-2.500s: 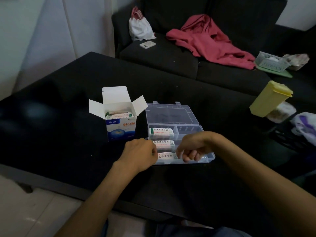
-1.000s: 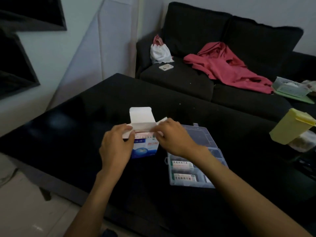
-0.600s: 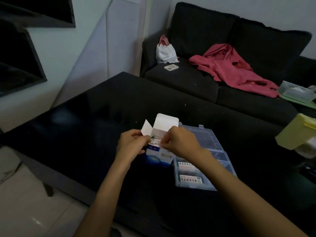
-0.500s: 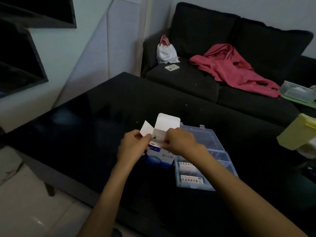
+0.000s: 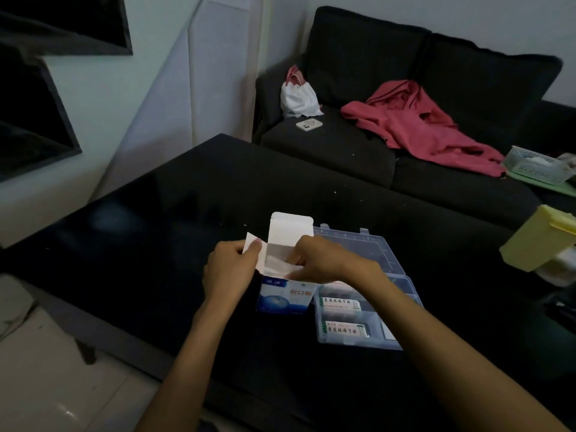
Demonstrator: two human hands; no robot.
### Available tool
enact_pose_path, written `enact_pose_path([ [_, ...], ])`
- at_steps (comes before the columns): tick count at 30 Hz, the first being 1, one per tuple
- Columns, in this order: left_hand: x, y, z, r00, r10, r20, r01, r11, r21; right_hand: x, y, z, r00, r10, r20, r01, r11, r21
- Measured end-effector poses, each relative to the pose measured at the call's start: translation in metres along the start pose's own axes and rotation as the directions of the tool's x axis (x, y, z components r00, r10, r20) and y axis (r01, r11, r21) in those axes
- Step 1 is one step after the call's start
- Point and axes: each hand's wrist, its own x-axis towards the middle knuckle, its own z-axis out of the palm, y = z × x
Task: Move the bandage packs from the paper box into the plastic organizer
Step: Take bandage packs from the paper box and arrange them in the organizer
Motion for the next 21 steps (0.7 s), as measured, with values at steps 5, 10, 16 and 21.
enact_pose_path([
  [5,0.006,-0.004,0.002,0.997,-0.008,-0.076,-0.003,0.99,-0.142,0.004,0.006,0.003,0.993,-0.07,-0.099,0.081,0.991,0.109],
  [10,0.007,-0.005,0.006,0.995,-0.029,-0.095,0.001,0.959,-0.282,0.008,0.005,0.013,0.904,-0.084,-0.42,0.075,0.996,-0.039],
  [16,0.007,-0.002,-0.001,0.991,-0.098,0.095,0.123,0.946,-0.301,0.015,0.015,0.018,0.86,-0.045,-0.509,0.036,0.999,-0.028],
  [21,0.007,-0.005,0.002,0.994,-0.083,0.066,0.1,0.944,-0.313,0.018,0.011,0.011,0.933,-0.148,-0.329,0.083,0.976,-0.203],
])
